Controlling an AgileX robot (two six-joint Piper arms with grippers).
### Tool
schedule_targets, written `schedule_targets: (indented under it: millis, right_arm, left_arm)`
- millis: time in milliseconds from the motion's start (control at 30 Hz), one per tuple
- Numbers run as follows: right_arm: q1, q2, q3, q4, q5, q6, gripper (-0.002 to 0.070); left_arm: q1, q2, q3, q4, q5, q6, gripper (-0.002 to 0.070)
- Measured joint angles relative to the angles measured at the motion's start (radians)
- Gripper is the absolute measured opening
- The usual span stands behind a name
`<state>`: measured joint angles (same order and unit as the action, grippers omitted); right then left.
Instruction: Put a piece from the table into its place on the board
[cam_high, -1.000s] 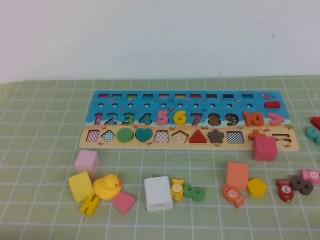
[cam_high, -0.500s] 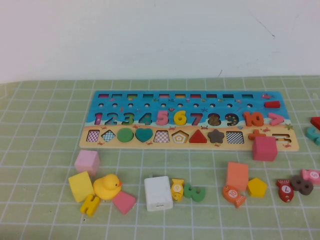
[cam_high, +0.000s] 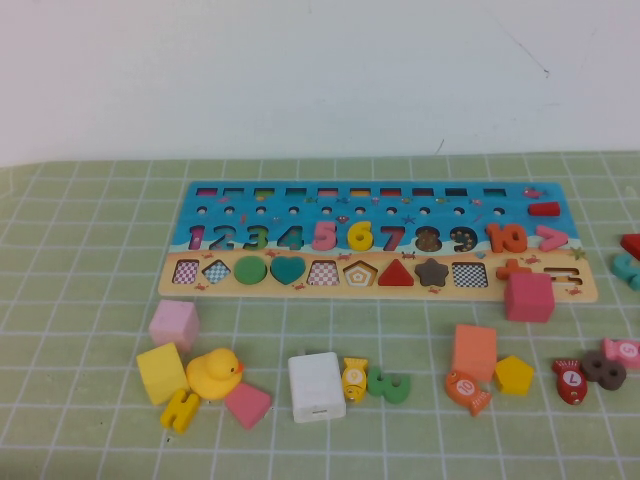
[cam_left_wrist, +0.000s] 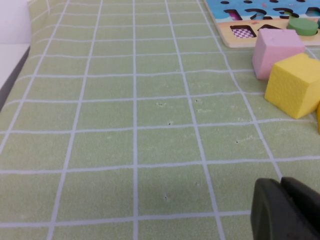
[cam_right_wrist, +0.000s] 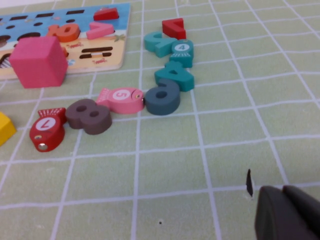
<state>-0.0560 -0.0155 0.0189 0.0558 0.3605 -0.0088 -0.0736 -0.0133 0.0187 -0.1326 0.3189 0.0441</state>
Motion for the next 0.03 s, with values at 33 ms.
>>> schedule_targets:
  millis: [33]
  right_arm:
    - [0.000, 0.000, 0.000, 0.000, 0.000, 0.000, -0.0003]
  left_arm:
    - [0.000, 0.000, 0.000, 0.000, 0.000, 0.000, -0.0002]
